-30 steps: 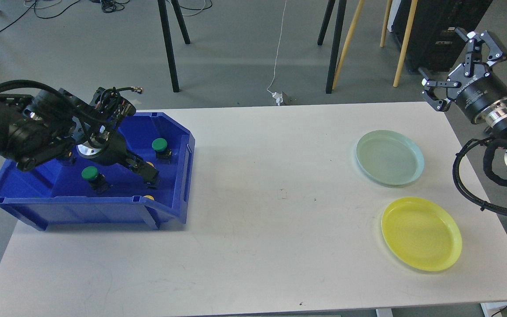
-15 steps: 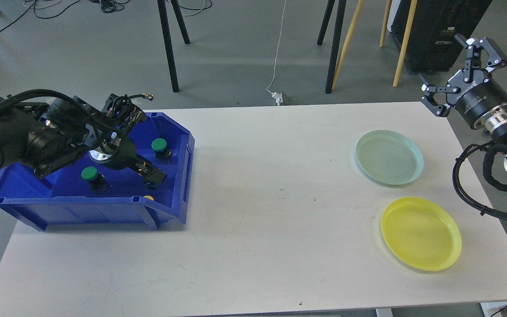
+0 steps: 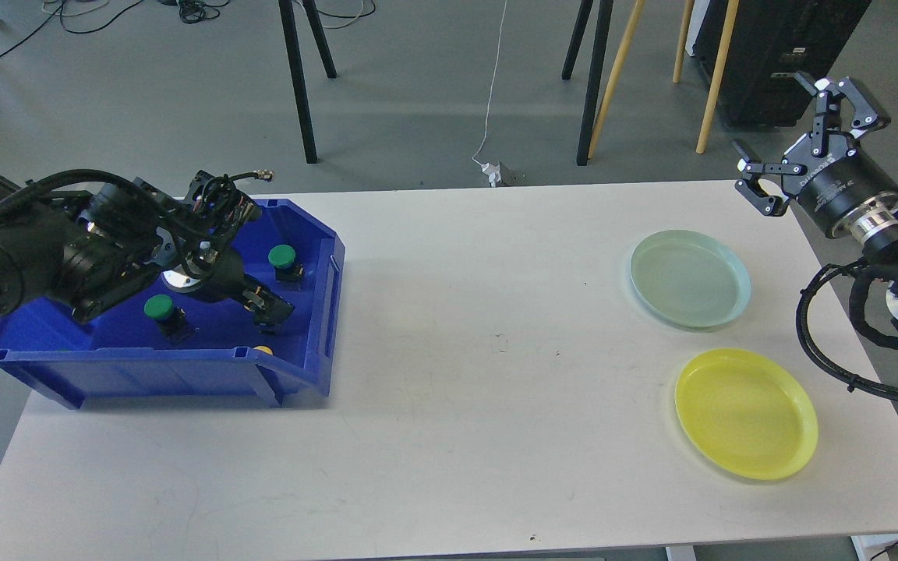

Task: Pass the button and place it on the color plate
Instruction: 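Close the left gripper on the yellow-capped button in the bin, then lift the yellow button out and carry it toward the right gripper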

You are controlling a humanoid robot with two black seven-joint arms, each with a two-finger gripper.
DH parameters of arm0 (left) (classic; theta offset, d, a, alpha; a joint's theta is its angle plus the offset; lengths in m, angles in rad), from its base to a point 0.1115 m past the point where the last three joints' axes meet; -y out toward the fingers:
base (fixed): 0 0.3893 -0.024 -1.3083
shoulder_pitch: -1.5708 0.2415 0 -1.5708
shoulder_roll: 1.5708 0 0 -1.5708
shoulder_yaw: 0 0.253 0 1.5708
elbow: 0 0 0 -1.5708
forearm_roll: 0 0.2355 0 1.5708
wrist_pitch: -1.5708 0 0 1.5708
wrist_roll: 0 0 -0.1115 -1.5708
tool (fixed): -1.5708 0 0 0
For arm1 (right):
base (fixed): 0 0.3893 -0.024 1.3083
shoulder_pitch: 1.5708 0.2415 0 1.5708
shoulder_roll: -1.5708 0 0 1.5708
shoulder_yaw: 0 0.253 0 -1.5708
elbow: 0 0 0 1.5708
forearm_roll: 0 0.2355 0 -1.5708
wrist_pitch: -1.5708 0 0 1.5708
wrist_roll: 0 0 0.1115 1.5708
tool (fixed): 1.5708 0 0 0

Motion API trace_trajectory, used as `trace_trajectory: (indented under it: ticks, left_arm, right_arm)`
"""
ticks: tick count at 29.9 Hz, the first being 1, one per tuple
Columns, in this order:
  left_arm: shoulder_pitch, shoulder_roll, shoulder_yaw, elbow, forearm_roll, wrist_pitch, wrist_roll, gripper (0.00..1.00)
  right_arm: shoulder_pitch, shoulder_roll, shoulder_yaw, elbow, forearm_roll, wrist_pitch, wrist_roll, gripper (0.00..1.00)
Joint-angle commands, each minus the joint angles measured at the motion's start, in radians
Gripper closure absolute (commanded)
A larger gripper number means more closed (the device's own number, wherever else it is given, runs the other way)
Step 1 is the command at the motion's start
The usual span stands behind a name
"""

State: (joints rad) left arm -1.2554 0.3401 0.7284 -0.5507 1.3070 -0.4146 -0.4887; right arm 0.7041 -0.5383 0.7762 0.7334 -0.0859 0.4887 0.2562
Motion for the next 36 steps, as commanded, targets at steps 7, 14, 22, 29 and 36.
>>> trace_trajectory:
  ticks: [7,14,22,29,36]
  left_arm:
    - [-0.002,0.002,0.014,-0.008,0.002,-0.003,0.0,0.89]
    - [-0.021,0.022,0.002,-0.017,0.0,0.0,0.0,0.97]
    - [-0.251,0.265,-0.046,-0.242,-0.002,-0.001,0.0,0.97]
    - [-0.265,0.467,-0.446,-0.517,-0.105,-0.074,0.0,0.96]
    - [0.009,0.213,-0.719,-0.439,-0.53,-0.074,0.0,0.95]
  right_arm:
    - [-0.009,0.003,0.002,0.0,0.0,0.0,0.0,0.0]
    - [-0.011,0.0,0.008,0.0,0.0,0.0,0.0,0.0]
    - [-0.017,-0.002,0.012,0.003,0.0,0.0,0.002,0.0]
    - [-0.02,-0.044,-0.003,0.102,-0.018,-0.039,0.006,0.0]
    - [-0.072,-0.175,-0.012,0.487,-0.263,-0.309,0.075,0.0]
